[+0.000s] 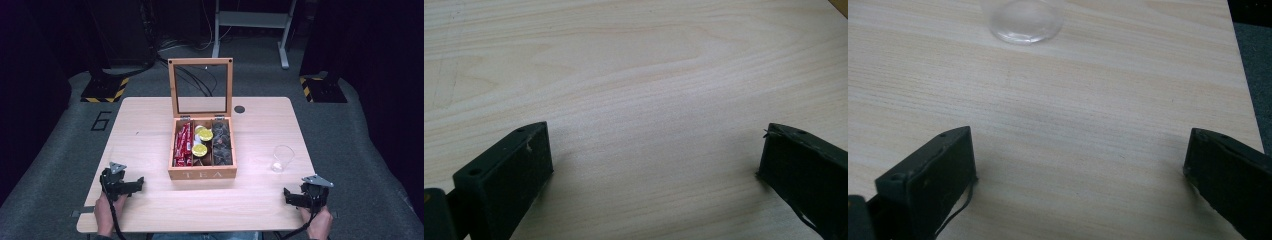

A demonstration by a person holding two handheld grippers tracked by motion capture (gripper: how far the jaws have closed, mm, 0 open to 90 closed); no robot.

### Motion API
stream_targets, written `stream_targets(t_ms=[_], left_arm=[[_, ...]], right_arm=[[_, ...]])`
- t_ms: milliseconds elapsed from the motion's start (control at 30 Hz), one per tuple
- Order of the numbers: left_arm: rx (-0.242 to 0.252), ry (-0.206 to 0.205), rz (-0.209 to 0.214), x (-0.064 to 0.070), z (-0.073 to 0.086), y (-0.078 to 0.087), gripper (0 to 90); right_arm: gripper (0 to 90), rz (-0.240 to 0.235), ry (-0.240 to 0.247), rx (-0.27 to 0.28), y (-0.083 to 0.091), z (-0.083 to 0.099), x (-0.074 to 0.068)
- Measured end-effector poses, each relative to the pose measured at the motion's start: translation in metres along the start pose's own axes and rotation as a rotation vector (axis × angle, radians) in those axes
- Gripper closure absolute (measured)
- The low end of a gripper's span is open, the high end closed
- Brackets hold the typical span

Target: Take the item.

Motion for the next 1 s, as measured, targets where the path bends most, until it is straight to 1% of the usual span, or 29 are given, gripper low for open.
stream_targets(t_ms=[33, 67, 233, 900, 933, 967, 1000], left_arm=[[0.000, 0.000, 0.000, 0.0000, 0.0000, 0.0000, 0.3], [0.000, 0.000, 0.000, 0.0000, 0.0000, 0.0000, 0.3], [0.001, -0.001, -0.001, -0.0001, 0.0000, -0.0001, 0.3], [0.001, -0.002, -0.001, -0.0002, 0.0000, 0.0000, 0.3], [0.001, -0.002, -0.001, -0.0002, 0.0000, 0.0000, 0.3], [0.001, -0.002, -0.001, -0.0002, 0.0000, -0.0001, 0.3], [0.001, -0.002, -0.001, -0.0001, 0.0000, -0.0001, 0.3]], right_arm=[[0.0, -0.002, 0.001, 0.000, 0.0000, 0.0001, 0.0002], [0.0, -0.002, -0.010, -0.003, 0.0002, 0.0002, -0.0004], [0.0, -0.012, -0.006, -0.007, 0.0003, 0.0003, 0.0007], [0.2, -0.003, -0.018, -0.008, 0.0003, 0.0002, -0.0007], [0.7, 0.000, -0.014, -0.007, 0.0007, 0.0002, -0.0011], [0.7, -0.001, 0.000, -0.008, 0.0014, 0.0008, -0.0010], [0.7, 0.003, 0.000, -0.012, 0.0020, 0.0010, -0.0021]])
Point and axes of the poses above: each handheld gripper's, and its own axes: y roughly backward along the jaws, z roughly out of its underside, x roughly to its right, the point moved 1 cm from there along -y, roughly forward along the jaws, and after that the axes turned 14 degrees about -x, right-handed, at the moved point
